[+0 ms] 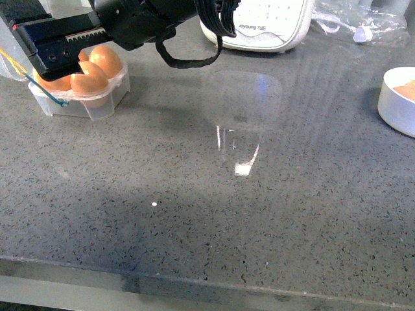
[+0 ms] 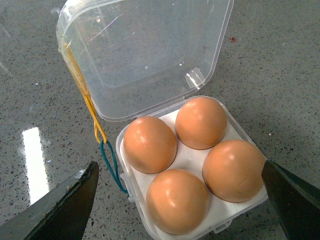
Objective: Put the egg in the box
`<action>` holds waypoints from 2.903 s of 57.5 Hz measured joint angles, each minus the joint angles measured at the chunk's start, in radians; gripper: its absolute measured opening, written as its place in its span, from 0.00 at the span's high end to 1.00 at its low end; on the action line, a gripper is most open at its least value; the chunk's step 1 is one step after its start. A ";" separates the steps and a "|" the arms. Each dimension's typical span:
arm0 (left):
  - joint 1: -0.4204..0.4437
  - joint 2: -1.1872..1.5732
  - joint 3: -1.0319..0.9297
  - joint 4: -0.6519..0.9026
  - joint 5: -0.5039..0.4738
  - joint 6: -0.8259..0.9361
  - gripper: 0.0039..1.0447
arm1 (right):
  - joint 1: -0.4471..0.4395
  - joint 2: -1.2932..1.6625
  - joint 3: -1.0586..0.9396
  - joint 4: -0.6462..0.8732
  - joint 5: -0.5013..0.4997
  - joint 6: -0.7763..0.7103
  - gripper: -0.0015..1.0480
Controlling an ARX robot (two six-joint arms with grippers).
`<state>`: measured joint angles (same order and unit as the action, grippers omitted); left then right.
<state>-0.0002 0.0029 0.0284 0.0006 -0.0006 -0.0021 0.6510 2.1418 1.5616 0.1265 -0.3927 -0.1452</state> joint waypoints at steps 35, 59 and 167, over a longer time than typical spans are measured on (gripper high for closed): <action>0.000 0.000 0.000 0.000 0.000 0.000 0.06 | -0.230 -0.353 -0.372 0.160 0.175 0.142 0.07; 0.000 0.000 0.000 0.000 0.000 0.000 0.06 | -0.546 -0.715 -0.685 0.333 0.457 0.097 0.07; 0.000 0.000 0.000 0.000 0.000 0.000 0.06 | -0.650 -1.819 -1.556 0.198 0.392 0.135 0.97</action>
<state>-0.0002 0.0029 0.0284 0.0006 -0.0006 -0.0021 0.0006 0.3225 0.0051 0.3241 -0.0006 -0.0105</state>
